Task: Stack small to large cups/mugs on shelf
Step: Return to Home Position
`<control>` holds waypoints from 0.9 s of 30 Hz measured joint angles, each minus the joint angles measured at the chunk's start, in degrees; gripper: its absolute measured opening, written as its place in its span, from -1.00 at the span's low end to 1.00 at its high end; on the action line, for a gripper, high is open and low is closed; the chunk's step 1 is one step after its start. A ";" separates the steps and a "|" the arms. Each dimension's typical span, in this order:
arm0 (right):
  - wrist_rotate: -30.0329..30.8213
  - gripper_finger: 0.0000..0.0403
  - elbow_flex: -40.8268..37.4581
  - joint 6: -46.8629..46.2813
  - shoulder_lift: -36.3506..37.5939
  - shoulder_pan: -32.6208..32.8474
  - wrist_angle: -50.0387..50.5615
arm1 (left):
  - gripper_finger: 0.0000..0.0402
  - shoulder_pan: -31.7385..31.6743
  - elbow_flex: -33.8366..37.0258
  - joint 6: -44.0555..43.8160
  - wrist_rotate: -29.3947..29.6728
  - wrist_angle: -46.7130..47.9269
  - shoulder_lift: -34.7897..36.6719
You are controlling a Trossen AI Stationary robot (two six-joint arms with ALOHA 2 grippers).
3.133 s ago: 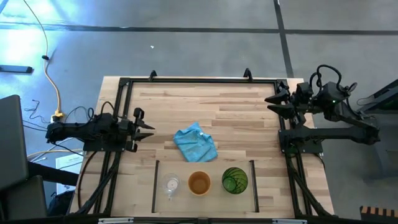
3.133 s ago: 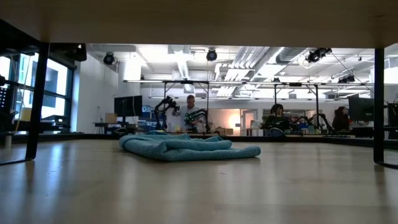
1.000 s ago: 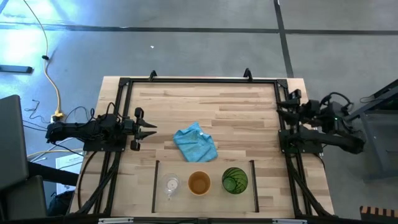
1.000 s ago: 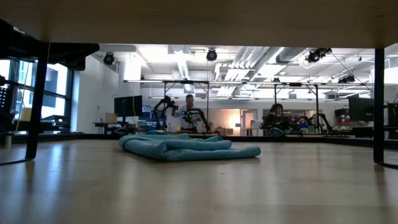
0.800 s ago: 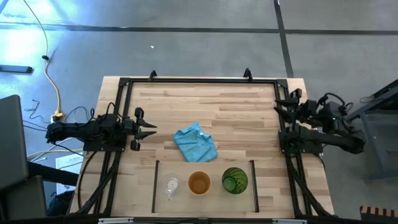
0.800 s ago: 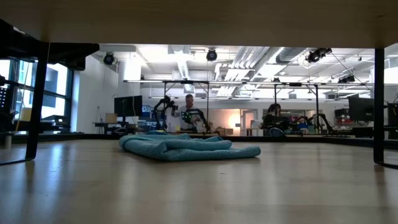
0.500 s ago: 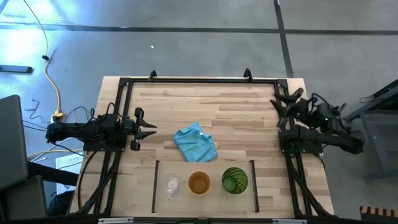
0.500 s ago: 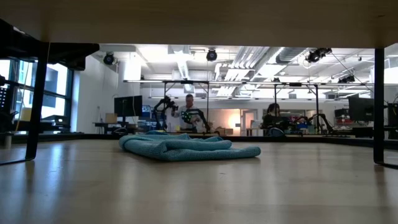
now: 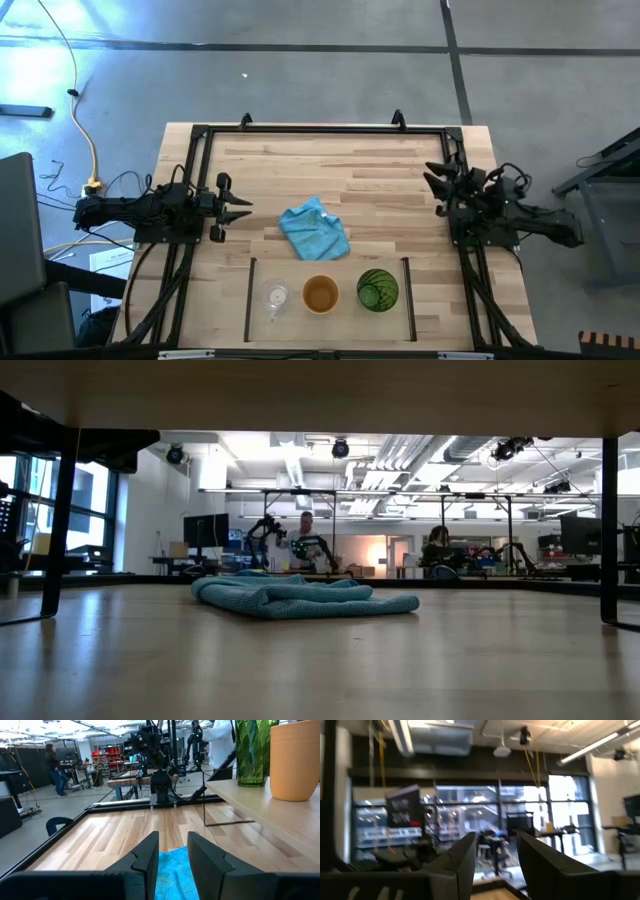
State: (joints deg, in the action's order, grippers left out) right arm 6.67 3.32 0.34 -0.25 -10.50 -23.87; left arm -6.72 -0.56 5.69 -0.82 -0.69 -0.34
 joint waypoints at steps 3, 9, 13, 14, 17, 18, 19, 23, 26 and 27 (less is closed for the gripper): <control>-2.35 -0.33 -1.52 -0.50 -0.02 0.00 -2.80 | -0.54 -0.02 0.00 -0.02 0.00 0.00 0.00; -7.54 -0.33 -2.79 -3.45 -0.73 0.04 -4.29 | -0.54 0.00 0.00 -0.02 0.00 0.00 0.00; -11.09 -0.33 -2.79 -5.86 -1.92 0.04 -4.35 | -0.54 -0.01 0.00 0.00 0.00 0.02 -0.01; -11.70 -0.33 -2.79 -6.29 -2.42 0.13 -4.34 | -0.54 -0.01 0.00 0.00 0.00 0.02 0.00; -11.69 -0.33 -2.79 -6.39 -4.39 1.69 -4.69 | -0.54 0.00 0.00 -0.02 0.00 0.02 0.00; -11.38 -0.33 -2.79 -6.28 -5.26 2.51 -5.43 | -0.54 -0.02 0.00 0.00 0.00 0.02 0.00; -11.17 -0.33 -2.79 -5.84 -6.25 3.47 -6.49 | -0.54 0.00 0.00 0.00 0.00 0.00 0.00; -7.53 -0.33 -2.81 -2.89 -10.52 7.24 -9.95 | -0.54 0.00 0.00 -0.01 0.00 0.01 0.00; -4.95 -0.33 -2.81 -0.99 -12.83 9.17 -12.32 | -0.54 0.00 0.00 0.00 0.00 0.02 0.00; -4.50 -0.33 -2.81 -0.17 -13.23 9.57 -13.17 | -0.54 0.00 0.00 0.00 0.00 0.02 0.00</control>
State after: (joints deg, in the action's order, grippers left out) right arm 2.17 0.51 0.17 -13.48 -0.94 -37.04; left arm -6.72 -0.56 5.69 -0.82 -0.67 -0.34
